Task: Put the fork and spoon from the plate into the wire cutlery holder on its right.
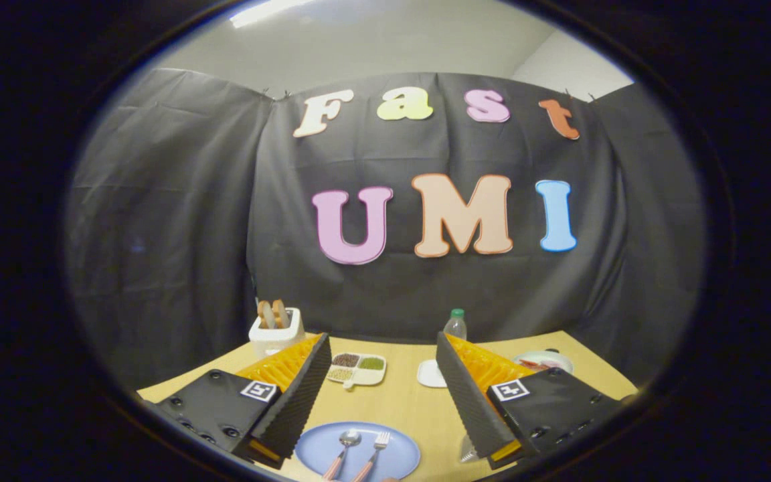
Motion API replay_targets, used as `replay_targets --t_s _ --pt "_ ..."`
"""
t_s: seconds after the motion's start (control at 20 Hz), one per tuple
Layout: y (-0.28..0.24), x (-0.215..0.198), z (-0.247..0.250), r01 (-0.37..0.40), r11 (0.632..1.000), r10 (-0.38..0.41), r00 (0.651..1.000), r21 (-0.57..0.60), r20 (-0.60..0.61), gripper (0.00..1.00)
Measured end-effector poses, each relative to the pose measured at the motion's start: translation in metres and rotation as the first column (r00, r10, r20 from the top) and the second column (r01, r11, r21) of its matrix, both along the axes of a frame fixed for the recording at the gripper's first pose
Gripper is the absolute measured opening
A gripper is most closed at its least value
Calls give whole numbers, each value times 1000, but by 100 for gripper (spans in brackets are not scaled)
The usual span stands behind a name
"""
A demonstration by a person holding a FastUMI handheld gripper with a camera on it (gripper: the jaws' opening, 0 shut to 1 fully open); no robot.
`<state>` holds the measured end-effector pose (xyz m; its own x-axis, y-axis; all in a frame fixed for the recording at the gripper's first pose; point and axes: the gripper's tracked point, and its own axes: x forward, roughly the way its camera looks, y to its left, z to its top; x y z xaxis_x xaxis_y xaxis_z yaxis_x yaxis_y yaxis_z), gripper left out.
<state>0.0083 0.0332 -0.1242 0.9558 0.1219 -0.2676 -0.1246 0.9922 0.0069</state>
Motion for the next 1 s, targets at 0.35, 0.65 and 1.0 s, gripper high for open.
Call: replay_targets --t_s 0.35,0.65,1.0 --pt "8 -13 -81 -34 999 33 976 -1 -215 100" --pt "9 -36 -156 -64 998 47 909 -28 -413 100" --pt "0 -60 -224 -76 994 22 829 -74 -559 100"
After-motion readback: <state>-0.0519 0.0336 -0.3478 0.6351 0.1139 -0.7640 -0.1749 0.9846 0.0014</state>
